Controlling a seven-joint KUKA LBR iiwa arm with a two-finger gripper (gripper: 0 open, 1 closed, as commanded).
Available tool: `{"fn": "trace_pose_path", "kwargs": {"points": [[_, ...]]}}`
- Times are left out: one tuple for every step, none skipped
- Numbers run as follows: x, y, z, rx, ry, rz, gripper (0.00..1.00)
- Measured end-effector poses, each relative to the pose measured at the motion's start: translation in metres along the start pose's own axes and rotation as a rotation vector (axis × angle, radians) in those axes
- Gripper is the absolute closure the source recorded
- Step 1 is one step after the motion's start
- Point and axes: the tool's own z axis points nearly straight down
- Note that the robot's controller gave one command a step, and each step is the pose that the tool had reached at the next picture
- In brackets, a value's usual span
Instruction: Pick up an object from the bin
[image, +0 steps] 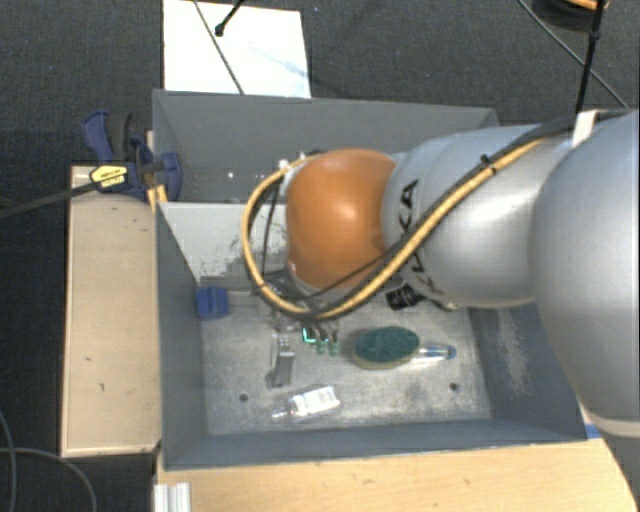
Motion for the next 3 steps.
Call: {"fn": "trace_pose_path", "kwargs": {"points": [[0.045, -0.046, 0.095, -0.003, -0.023, -0.231, 0.0], [0.046, -0.061, 0.066, -0.001, -0.01, -0.069, 0.0], [0.048, -0.045, 0.056, -0.003, -0.011, -0.08, 0.0]]}}
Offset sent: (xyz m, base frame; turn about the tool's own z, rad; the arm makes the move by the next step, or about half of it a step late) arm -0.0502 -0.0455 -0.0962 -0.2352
